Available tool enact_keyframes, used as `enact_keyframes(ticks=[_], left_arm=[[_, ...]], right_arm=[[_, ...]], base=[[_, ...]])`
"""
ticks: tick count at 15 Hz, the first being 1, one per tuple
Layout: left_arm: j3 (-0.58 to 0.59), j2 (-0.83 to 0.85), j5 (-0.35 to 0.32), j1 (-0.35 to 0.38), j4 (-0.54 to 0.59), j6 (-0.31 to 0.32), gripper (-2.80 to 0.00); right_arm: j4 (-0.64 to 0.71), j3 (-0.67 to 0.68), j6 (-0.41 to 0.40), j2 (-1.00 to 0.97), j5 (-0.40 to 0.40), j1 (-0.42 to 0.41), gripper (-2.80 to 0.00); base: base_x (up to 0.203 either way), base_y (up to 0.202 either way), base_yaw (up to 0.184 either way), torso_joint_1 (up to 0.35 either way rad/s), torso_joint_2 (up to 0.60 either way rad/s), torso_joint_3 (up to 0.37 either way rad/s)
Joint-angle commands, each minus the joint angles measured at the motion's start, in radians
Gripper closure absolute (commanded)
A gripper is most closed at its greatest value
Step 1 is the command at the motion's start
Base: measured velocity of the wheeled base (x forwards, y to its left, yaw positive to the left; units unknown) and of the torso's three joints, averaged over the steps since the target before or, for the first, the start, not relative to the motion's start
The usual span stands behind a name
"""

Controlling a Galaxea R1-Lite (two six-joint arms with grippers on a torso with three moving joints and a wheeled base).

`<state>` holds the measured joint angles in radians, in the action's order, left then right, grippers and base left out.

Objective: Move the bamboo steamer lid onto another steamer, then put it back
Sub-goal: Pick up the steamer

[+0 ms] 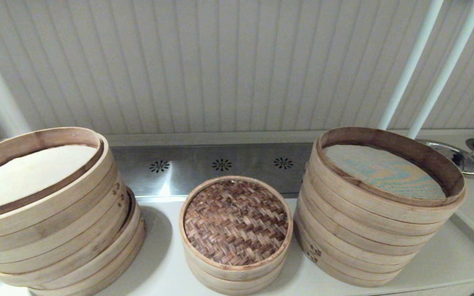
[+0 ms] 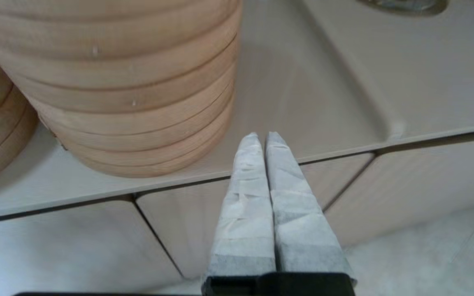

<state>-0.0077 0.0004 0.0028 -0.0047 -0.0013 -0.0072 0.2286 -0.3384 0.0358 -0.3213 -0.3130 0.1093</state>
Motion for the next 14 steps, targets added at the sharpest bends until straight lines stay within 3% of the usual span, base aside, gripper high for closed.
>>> enact_keyframes(ticks=[1,5,7,9,14], left_arm=[[0.000,0.000,0.000,0.000,0.000,0.000,0.00],[0.000,0.000,0.000,0.000,0.000,0.000,0.00],[0.000,0.000,0.000,0.000,0.000,0.000,0.00],[0.000,0.000,0.000,0.000,0.000,0.000,0.00],[0.000,0.000,0.000,0.000,0.000,0.000,0.00]], right_arm=[[-0.140,0.121,-0.008,0.042,0.010,-0.003,0.00],[-0.159,0.186,-0.018,0.035,-0.044,-0.025,0.00],[-0.145,0.191,-0.020,0.032,-0.038,-0.136,0.00],[-0.146,0.215,-0.018,0.049,0.020,-0.163,0.00],[-0.167,0.276,-0.043,0.265,0.209,-0.111,0.00]], base=[[0.000,0.000,0.000,0.000,0.00,0.000],[0.000,0.000,0.000,0.000,0.00,0.000],[0.000,0.000,0.000,0.000,0.00,0.000],[0.000,0.000,0.000,0.000,0.00,0.000],[0.000,0.000,0.000,0.000,0.00,0.000]])
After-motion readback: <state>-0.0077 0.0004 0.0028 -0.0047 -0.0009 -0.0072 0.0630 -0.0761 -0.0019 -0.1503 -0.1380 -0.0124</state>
